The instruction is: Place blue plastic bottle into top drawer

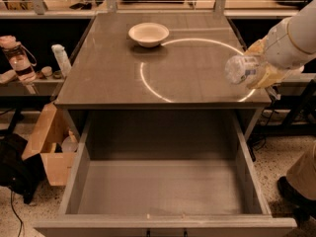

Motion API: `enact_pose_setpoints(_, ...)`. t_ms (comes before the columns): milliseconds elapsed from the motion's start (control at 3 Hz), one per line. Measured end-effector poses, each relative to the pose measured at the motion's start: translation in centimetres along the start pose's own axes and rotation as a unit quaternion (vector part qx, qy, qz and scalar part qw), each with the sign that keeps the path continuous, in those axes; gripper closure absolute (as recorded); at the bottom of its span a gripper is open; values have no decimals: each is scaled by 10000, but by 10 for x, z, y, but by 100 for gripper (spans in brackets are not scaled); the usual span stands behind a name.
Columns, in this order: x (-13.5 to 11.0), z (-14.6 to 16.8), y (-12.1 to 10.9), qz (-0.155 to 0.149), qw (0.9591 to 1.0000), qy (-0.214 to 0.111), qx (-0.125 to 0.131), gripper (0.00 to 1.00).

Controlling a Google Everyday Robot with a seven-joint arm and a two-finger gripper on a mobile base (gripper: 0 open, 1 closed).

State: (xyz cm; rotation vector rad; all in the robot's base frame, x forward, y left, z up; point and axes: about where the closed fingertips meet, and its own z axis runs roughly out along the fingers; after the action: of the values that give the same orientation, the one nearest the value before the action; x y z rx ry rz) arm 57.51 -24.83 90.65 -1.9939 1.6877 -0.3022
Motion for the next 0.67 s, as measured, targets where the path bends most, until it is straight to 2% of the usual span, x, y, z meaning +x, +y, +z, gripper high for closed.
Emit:
enact_pose_setpoints(333,-2,3,29,49,9995,-247,-208,100)
enact_pose_setpoints(667,-2,3,29,49,9995,-247,-208,100)
